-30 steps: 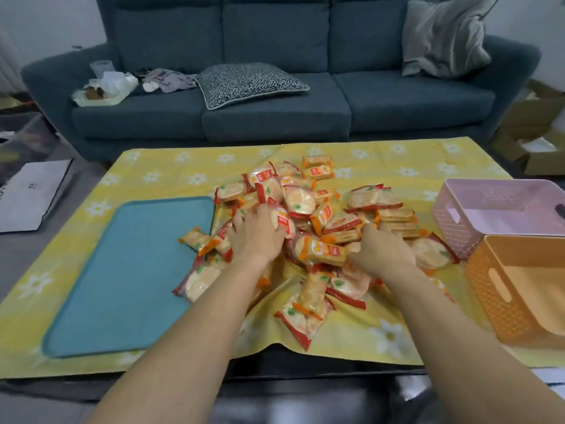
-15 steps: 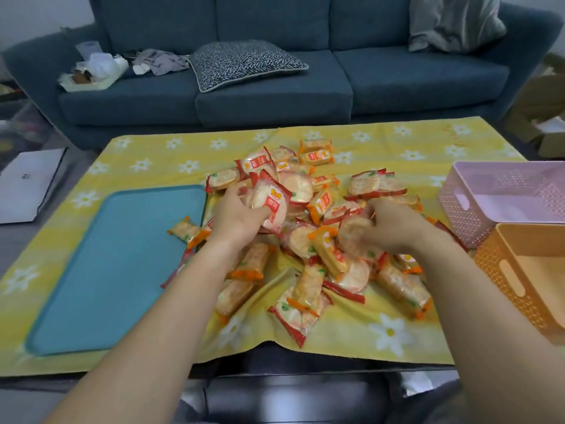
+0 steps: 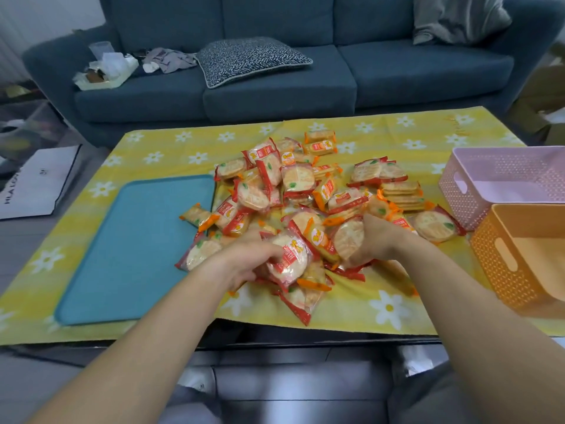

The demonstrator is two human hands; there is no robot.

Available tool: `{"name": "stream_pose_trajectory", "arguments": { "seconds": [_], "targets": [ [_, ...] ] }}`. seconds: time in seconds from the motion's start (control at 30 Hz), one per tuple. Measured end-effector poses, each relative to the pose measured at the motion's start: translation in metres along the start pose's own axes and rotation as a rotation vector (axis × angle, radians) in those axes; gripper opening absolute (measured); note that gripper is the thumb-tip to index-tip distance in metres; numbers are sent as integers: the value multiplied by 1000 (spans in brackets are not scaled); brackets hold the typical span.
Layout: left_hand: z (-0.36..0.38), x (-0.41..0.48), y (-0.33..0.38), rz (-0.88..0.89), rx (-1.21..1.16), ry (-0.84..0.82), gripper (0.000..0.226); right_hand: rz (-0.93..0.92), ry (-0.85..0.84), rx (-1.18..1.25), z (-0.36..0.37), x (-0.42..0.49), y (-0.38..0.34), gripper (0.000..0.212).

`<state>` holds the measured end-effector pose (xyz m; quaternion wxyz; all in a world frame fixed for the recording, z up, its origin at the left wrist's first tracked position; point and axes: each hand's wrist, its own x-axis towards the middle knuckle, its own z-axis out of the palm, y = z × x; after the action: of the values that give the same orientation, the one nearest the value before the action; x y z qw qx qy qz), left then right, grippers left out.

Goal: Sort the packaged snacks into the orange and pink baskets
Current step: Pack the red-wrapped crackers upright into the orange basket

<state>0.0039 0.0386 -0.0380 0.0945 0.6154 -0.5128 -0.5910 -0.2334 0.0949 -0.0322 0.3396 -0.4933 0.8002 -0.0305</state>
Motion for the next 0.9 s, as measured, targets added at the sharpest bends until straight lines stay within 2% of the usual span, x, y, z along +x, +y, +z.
{"name": "stream_pose_trajectory", "arguments": {
  "seconds": [0.1, 0.23, 0.37, 0.53, 0.6, 0.67, 0.73, 0.8, 0.87, 0.9],
  "targets": [
    [5, -1, -10, 14, -60, -9, 75, 5, -8, -8, 3, 1, -1, 108],
    [15, 3, -19, 119, 73, -10, 91, 8, 28, -43, 4, 4, -6, 109],
    [13, 3, -16, 159, 80, 36, 90, -20, 122, 35, -7, 2, -10, 109],
    [10, 1, -18, 153, 109, 49, 90, -9, 356, 352, -29, -9, 6, 98],
    [12, 2, -20, 148, 98, 63, 88, 14, 401, 627, -29, -16, 13, 91],
    [12, 1, -21, 109, 59, 72, 82, 21, 331, 995, -24, -29, 12, 73],
    [15, -3, -22, 58, 0, 75, 76, 67, 136, 1234, -16, -50, 4, 44],
    [20, -5, -23, 33, -42, 91, 69, 149, -88, 1310, 2, -63, -5, 27],
    [29, -10, -24, 45, -45, 109, 58, 196, -225, 1285, 30, -67, -9, 28],
    [32, -12, -26, 58, -41, 132, 55, 202, -240, 1271, 44, -66, -11, 29]
  ]
}}
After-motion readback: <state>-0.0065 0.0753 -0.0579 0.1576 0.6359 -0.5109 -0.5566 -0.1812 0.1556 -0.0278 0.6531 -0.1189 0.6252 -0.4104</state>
